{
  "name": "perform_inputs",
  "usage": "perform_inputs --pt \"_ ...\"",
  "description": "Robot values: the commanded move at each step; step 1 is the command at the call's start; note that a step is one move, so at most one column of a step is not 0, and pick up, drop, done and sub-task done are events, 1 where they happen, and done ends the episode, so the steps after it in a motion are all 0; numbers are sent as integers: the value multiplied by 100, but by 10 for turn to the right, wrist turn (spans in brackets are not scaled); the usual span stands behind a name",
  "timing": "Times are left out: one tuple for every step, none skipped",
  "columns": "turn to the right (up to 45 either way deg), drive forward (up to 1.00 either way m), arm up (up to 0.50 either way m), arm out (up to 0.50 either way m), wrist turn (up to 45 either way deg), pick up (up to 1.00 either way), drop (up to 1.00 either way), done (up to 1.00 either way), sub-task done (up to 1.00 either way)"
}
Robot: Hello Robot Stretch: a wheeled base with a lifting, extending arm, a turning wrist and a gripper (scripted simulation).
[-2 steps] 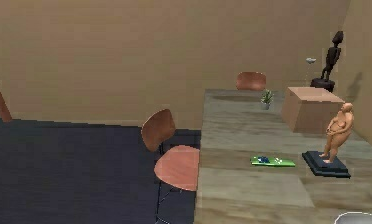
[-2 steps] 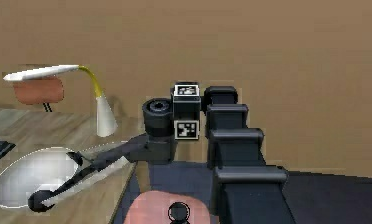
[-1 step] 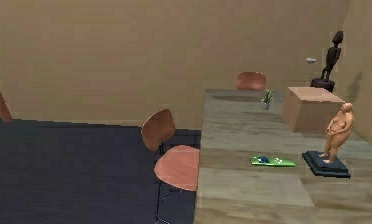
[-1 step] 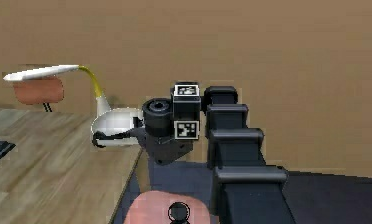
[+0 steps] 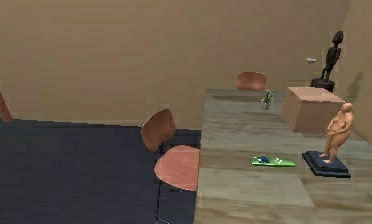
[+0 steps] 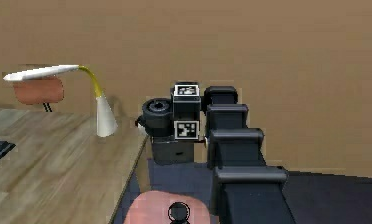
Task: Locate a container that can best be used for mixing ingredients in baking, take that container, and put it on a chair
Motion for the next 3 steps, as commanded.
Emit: perform_inputs --pt "0 0 0 2 0 0 0 0 0" --pt "0 0 -22 0 0 0 0 0 0" --pt "0 0 -32 0 0 0 0 0 0"
